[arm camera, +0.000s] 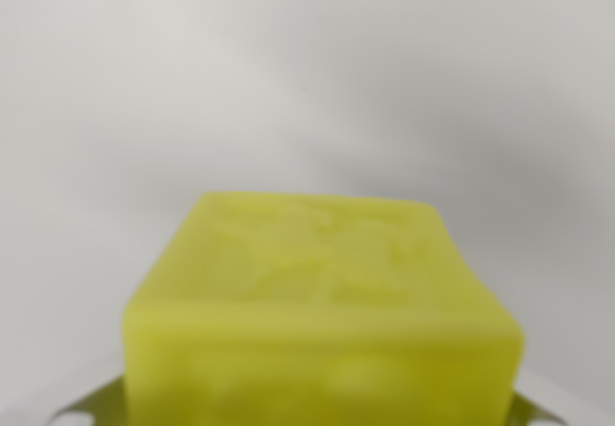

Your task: Pick yellow cube

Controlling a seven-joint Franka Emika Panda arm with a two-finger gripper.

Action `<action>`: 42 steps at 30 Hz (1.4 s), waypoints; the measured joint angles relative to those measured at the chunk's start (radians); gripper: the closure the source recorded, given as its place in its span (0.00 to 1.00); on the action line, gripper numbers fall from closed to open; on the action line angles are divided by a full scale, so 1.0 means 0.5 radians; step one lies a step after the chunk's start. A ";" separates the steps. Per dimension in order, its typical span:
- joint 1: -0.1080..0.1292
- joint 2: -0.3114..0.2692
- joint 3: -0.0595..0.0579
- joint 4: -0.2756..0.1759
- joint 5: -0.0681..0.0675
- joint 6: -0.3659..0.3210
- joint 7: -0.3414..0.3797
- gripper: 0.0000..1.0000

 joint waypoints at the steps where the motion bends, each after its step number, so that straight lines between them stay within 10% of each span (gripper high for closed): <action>1: 0.000 -0.012 0.000 -0.001 -0.002 -0.011 0.001 1.00; 42: -0.005 -0.428 0.000 0.065 -0.045 -0.493 0.032 1.00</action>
